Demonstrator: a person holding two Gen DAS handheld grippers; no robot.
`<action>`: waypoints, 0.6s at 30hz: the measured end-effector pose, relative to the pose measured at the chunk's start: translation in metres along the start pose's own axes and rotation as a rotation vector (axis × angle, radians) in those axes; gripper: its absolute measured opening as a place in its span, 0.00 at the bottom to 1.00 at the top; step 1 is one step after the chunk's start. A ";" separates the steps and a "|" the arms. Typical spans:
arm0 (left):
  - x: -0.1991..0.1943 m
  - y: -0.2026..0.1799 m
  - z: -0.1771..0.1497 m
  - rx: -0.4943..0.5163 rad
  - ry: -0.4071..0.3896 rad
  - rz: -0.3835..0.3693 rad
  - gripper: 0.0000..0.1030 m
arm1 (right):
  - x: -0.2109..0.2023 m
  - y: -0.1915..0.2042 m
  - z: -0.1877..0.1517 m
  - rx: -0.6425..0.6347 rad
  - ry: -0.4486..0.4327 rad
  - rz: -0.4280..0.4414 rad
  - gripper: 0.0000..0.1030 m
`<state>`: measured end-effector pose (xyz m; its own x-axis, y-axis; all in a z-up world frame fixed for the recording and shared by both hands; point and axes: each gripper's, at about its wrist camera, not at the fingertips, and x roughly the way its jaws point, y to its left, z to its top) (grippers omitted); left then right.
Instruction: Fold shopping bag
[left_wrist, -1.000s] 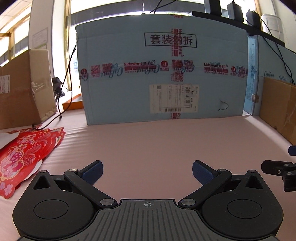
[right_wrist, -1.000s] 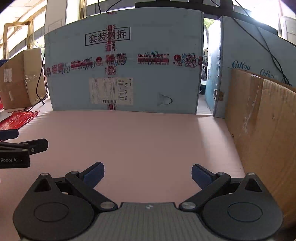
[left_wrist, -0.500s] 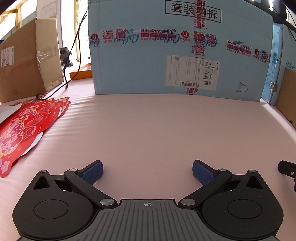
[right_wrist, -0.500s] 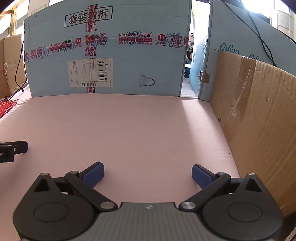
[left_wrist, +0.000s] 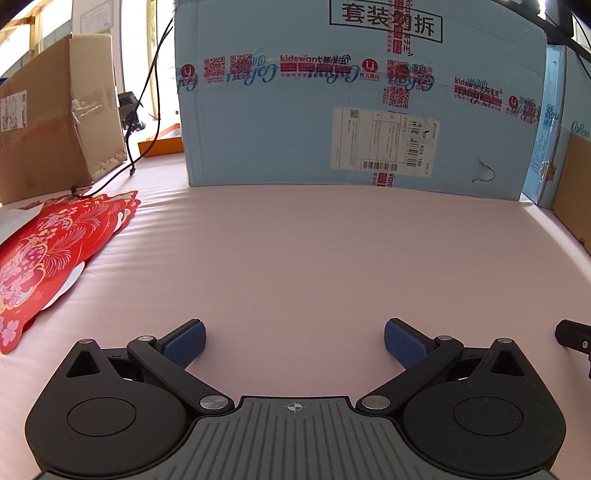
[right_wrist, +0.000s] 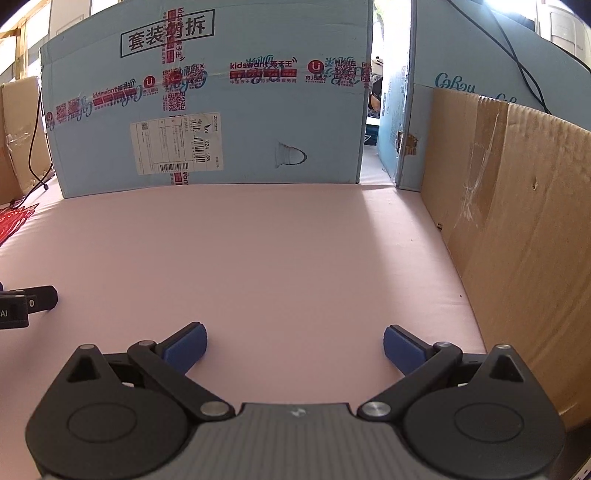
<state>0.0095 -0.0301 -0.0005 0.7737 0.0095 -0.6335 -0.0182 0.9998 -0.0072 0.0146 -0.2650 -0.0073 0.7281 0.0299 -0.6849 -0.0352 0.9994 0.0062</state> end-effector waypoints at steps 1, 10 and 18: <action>0.000 0.000 0.000 0.000 0.000 0.000 1.00 | -0.001 0.002 -0.001 0.001 0.000 -0.005 1.00; 0.000 0.000 0.000 -0.001 0.000 0.001 1.00 | -0.002 0.004 -0.002 0.005 0.006 -0.006 1.00; 0.000 0.000 -0.001 -0.004 -0.001 0.004 1.00 | -0.002 0.002 -0.001 0.005 0.007 -0.003 1.00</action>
<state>0.0089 -0.0302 -0.0008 0.7740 0.0136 -0.6331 -0.0239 0.9997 -0.0078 0.0122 -0.2628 -0.0065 0.7234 0.0264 -0.6899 -0.0291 0.9995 0.0078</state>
